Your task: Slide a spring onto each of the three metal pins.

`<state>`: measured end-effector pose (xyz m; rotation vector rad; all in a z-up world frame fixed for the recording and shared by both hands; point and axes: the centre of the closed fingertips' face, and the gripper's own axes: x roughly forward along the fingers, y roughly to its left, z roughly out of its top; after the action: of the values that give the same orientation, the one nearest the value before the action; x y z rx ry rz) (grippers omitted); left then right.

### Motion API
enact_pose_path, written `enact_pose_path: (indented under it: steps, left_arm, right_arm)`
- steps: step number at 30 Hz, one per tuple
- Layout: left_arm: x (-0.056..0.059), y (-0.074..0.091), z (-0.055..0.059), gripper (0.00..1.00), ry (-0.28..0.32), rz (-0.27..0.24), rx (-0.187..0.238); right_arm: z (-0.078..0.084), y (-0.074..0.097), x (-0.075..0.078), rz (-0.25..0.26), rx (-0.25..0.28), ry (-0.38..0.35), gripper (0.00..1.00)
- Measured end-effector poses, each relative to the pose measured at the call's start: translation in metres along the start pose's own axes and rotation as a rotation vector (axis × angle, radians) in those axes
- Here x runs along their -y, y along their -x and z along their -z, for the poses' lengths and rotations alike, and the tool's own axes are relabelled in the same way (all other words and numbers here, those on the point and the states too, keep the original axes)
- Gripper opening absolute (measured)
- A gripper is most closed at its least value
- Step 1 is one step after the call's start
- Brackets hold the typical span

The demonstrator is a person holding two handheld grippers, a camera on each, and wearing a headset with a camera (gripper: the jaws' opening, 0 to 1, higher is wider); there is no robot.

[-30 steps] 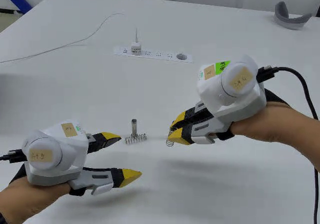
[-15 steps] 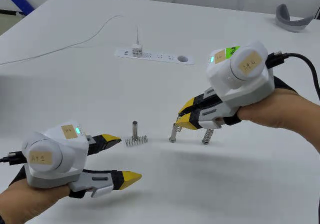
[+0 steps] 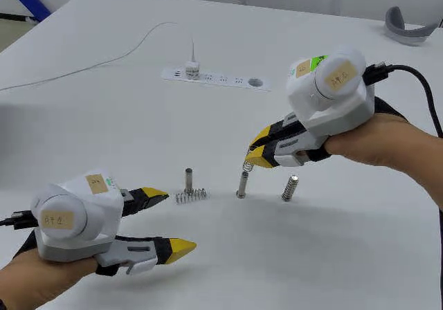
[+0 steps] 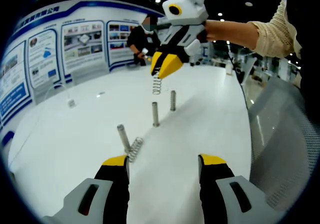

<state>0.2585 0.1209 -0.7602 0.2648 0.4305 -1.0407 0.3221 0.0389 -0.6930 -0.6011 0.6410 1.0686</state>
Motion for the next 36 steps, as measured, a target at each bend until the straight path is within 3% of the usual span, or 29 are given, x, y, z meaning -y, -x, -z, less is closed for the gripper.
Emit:
enact_pose_path:
  steps: [26, 36]
  left_arm:
    - [-0.002, -0.001, 0.003, 0.55, 0.007, -0.001, -0.007]
    - [-0.002, -0.002, 0.003, 0.54, 0.008, 0.001, -0.007]
  right_arm:
    - [0.017, -0.020, 0.006, -0.014, -0.026, -0.067, 0.12]
    - [0.014, -0.022, 0.005, -0.009, -0.014, -0.075, 0.12]
